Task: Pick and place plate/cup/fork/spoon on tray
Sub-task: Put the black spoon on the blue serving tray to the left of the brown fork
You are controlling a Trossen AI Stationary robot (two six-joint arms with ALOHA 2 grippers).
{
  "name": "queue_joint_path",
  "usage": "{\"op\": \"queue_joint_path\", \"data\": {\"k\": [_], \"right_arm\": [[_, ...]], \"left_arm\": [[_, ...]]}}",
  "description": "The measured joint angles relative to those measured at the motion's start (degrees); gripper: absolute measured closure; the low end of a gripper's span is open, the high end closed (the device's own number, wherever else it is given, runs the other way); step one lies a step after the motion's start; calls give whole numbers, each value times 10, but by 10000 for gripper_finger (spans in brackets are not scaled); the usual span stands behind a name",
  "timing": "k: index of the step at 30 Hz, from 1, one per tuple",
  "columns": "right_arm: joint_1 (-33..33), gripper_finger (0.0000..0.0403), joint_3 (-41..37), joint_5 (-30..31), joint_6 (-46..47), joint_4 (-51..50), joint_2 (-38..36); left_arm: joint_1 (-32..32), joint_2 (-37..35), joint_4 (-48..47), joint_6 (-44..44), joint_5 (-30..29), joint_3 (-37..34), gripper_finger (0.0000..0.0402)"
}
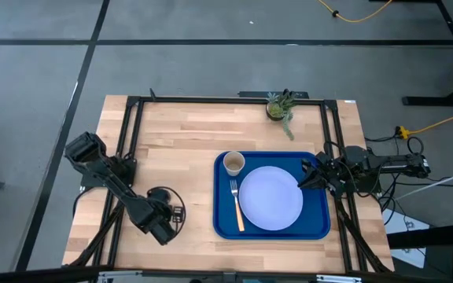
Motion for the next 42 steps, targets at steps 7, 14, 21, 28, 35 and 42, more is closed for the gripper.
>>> {"op": "queue_joint_path", "data": {"k": [7, 14, 21, 28, 35, 42], "right_arm": [[0, 338, 0, -5, 0, 0, 0], [0, 338, 0, -6, 0, 0, 0], [0, 338, 0, -6, 0, 0, 0], [0, 338, 0, -9, 0, 0, 0], [0, 338, 0, -9, 1, 0, 0], [0, 338, 0, -9, 1, 1, 0]], "left_arm": [[2, 4, 6, -3, 3, 0, 307], [2, 4, 6, -2, 16, 0, 307], [2, 4, 6, 2, 17, 0, 307], [2, 4, 2, 34, 16, 0, 308], [1, 1, 84, 34, 19, -54, 308], [1, 1, 97, 36, 16, -63, 308]]}}
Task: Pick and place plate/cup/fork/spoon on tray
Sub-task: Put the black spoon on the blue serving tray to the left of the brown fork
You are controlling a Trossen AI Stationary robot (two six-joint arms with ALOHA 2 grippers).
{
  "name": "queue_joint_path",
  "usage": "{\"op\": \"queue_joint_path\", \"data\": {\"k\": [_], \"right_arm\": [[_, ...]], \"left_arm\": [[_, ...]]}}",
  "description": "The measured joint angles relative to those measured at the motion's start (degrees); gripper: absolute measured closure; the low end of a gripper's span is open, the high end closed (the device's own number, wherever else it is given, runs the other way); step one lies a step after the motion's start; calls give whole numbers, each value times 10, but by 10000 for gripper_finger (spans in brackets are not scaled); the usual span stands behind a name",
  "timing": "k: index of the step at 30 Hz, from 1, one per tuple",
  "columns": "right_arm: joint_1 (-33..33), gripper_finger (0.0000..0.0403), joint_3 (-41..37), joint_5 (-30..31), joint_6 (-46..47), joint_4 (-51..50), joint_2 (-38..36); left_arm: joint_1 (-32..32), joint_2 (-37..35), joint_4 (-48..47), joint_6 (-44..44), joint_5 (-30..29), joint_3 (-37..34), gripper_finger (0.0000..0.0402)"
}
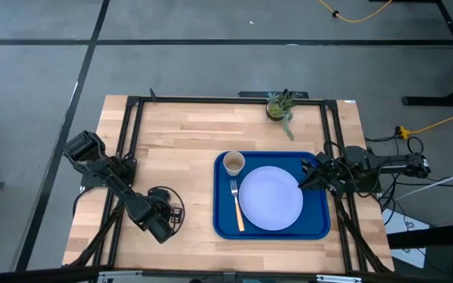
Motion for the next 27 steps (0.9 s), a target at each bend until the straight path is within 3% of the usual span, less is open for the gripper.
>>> {"op": "queue_joint_path", "data": {"k": [7, 27], "right_arm": [[0, 338, 0, -1, 0, 0, 0], [0, 338, 0, -1, 0, 0, 0]], "left_arm": [[0, 1, 2, 46, 0, 1, 308], [0, 2, -4, 53, -8, 0, 308]]}}
